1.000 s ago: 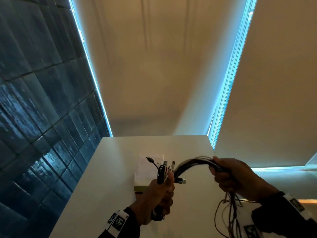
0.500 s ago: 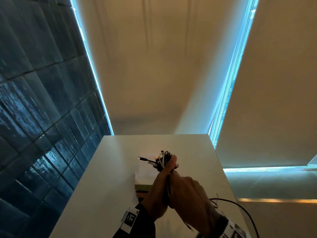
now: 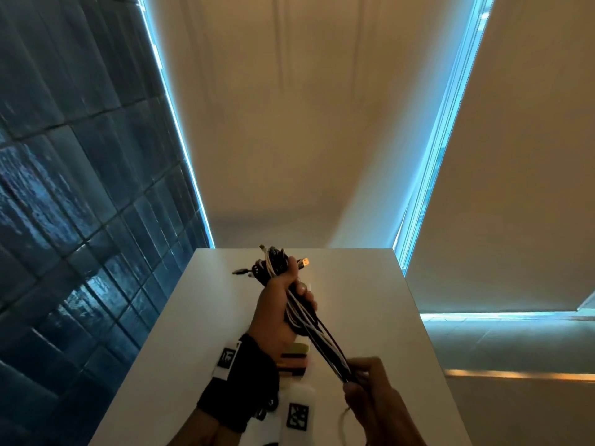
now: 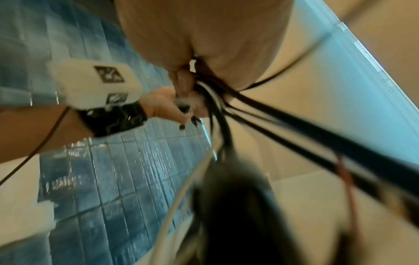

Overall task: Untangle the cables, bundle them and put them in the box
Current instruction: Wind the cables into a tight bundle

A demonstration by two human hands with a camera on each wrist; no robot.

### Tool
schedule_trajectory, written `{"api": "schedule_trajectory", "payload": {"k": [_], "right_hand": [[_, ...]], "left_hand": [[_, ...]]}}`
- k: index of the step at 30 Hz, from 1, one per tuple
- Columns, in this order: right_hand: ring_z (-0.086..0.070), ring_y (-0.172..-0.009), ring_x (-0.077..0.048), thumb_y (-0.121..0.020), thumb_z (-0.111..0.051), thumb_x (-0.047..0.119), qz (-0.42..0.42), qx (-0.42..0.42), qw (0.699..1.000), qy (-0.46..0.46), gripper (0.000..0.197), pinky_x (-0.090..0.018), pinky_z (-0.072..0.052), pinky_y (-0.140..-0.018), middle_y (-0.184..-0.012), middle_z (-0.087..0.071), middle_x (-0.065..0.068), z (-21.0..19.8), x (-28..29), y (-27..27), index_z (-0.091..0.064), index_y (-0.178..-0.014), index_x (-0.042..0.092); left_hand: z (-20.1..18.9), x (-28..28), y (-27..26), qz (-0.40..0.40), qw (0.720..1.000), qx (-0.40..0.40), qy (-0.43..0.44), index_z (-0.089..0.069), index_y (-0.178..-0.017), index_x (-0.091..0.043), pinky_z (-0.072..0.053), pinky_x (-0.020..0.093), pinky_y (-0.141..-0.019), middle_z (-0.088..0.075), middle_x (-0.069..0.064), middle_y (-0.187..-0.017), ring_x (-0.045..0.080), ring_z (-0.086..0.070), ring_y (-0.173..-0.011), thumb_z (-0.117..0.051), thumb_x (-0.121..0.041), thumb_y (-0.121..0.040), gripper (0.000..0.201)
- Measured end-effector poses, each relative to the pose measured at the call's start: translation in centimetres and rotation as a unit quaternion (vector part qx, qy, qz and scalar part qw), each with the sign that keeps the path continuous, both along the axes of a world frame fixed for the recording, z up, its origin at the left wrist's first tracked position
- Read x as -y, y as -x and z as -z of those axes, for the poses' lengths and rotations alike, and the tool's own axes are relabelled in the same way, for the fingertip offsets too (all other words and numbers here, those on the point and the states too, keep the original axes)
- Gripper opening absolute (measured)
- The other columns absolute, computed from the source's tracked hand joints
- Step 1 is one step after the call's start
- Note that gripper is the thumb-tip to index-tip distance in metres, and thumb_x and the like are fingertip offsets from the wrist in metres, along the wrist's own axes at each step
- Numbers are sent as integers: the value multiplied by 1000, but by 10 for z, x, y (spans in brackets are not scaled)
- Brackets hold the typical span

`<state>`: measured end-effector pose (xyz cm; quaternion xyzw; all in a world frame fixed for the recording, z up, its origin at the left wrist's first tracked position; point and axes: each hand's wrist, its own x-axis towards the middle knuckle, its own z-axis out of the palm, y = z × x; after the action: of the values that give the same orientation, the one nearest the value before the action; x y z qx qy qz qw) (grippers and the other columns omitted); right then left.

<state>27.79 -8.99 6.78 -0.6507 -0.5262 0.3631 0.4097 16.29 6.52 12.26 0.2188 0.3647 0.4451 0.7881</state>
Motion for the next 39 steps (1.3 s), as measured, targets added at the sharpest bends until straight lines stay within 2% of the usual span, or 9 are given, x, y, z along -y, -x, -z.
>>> {"api": "schedule_trajectory", "payload": {"k": [5,9,13,18,22,26,32,36,39], "right_hand": [[-60,-69,-6,-71,-55,59,-65,-75,987,129,55,-37,-48,-79,-78,-67,10,35,16,-20,-63,-112,24],[-49,-115,12,-66,-55,81,-3,5,1000,30,52,-2,-36,-93,-116,-55,42,54,45,-67,-70,-102,46],[-51,-122,0,-59,-46,90,65,65,995,-39,75,-11,-36,-90,-124,-53,35,19,29,-101,-61,-119,48],[-33,-128,17,-61,-64,80,-115,72,990,-34,88,-8,-29,-102,-139,-35,36,-31,-27,-37,-39,-139,46],[-65,-86,-13,-77,-67,56,-206,-9,979,11,39,-37,-52,-84,-97,-72,3,-20,-64,6,-73,-97,23],[-55,-43,-19,-96,-57,28,-135,-167,976,-20,37,-35,-50,-48,-51,-58,-7,-11,-62,21,-61,-62,14],[-33,-37,-11,-90,-60,37,-93,-256,962,20,38,-20,-29,-38,-51,-41,-7,4,-56,35,-63,-59,15],[-36,-36,-9,-64,-73,67,-160,-330,926,94,52,-18,-29,-40,-49,-42,0,22,-42,19,-57,-57,18],[-39,-37,-7,-73,-64,71,-240,-319,908,130,52,-27,-26,-47,-49,-47,0,27,-30,-8,-61,-62,20]], "left_hand": [[-13,-9,3,14,998,-29,-57,-36,-51,-20,-30,22,-39,-25,-5,-41,9,-26,-33,-58,-36,-93,50],[-21,-17,23,16,991,-42,-126,-31,-55,-20,-27,23,-40,-24,-5,-41,9,-24,-33,-61,-36,-89,48],[-21,-10,27,42,986,-51,-156,-33,-56,-18,-28,24,-41,-25,-4,-41,10,-25,-34,-61,-37,-86,46],[-26,12,3,108,978,-44,-175,-36,-55,-16,-33,26,-45,-28,-2,-43,12,-32,-36,-60,-35,-84,43],[-35,17,-2,101,963,-69,-240,-54,-68,-12,-50,30,-62,-50,8,-60,23,-54,-60,-67,-33,-86,30],[-45,10,12,102,919,-207,-321,-63,-84,-16,-48,33,-88,-71,11,-93,19,-66,-95,-66,-41,-78,26],[-40,14,5,53,992,20,-109,-50,-61,-14,-46,33,-61,-43,-1,-55,15,-48,-47,-63,-37,-87,37],[-45,-1,23,90,991,74,-61,-46,-56,-18,-41,25,-48,-33,-8,-44,8,-36,-36,-60,-41,-86,40],[-45,-5,41,163,983,43,-74,-44,-55,-17,-39,23,-43,-31,-8,-41,7,-33,-33,-56,-40,-88,42]]}}
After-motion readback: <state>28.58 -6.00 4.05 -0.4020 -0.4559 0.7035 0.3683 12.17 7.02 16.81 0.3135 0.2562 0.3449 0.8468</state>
